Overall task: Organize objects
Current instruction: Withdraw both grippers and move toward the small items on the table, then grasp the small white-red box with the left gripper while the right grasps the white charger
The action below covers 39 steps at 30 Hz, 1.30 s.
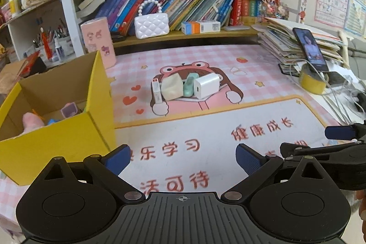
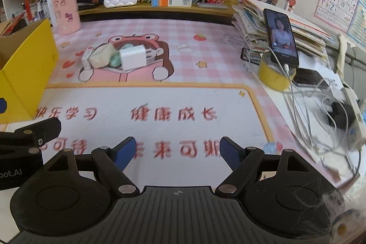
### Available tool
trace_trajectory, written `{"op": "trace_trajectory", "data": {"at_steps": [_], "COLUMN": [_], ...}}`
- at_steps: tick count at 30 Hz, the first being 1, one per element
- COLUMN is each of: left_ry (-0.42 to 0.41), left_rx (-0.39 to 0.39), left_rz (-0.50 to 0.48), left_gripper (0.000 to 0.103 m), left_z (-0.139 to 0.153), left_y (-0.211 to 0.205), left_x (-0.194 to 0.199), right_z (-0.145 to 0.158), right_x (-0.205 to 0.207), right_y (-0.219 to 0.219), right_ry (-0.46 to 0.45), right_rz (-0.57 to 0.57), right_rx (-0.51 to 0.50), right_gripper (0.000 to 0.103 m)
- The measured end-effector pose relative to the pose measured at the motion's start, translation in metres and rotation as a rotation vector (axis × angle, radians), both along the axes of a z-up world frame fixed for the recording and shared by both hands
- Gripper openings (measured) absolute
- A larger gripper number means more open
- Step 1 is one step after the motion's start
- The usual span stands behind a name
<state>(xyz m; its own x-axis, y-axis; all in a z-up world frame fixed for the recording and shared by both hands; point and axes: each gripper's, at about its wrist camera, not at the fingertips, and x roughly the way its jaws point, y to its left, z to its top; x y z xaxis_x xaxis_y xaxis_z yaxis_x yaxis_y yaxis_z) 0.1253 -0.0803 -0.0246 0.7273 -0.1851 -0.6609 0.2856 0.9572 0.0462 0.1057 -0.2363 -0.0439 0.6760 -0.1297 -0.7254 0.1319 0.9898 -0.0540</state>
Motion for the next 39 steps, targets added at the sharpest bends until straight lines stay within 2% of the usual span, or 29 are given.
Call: {"op": "trace_trajectory", "data": {"at_steps": [7,11,16,18,20,21,23,25,31,39], "left_ry": [-0.019,-0.047,-0.042,-0.031,-0.022,-0.015,0.000,0.014,0.058,0.115], "left_rx": [-0.010,-0.011,-0.039,-0.057,-0.055,-0.044,-0.033,-0.033,-0.022,0.008], "left_rz": [0.042,0.102,0.182,0.208,0.225,0.232,0.234,0.229,0.274,0.309], "left_gripper": [0.100,0.098,0.097,0.091,0.077,0.074,0.059,0.051,0.049,0.041], "left_z": [0.005,0.011,0.015,0.014,0.010,0.007,0.000,-0.005,-0.024,-0.045], "left_y": [-0.018,-0.022,-0.021,-0.020,-0.021,-0.023,-0.027,-0.030,-0.031,-0.026], "left_x": [0.026,0.048,0.083,0.098,0.111,0.119,0.132,0.143,0.176,0.214], "right_z": [-0.001,-0.002,-0.007,-0.009,-0.011,-0.012,-0.014,-0.016,-0.026,-0.037], "right_x": [0.032,0.052,0.078,0.090,0.102,0.108,0.121,0.131,0.161,0.199], "right_y": [-0.018,-0.021,-0.021,-0.020,-0.018,-0.016,-0.012,-0.009,-0.001,0.002], "right_ry": [-0.021,-0.050,-0.070,-0.073,-0.081,-0.087,-0.102,-0.116,-0.135,-0.111], "right_rz": [0.069,0.131,0.201,0.226,0.252,0.267,0.303,0.336,0.415,0.409], "right_rx": [0.019,0.015,0.011,0.019,0.022,0.021,0.016,0.014,0.028,0.081], "right_gripper": [0.078,0.077,0.077,0.076,0.076,0.076,0.076,0.076,0.072,0.072]}}
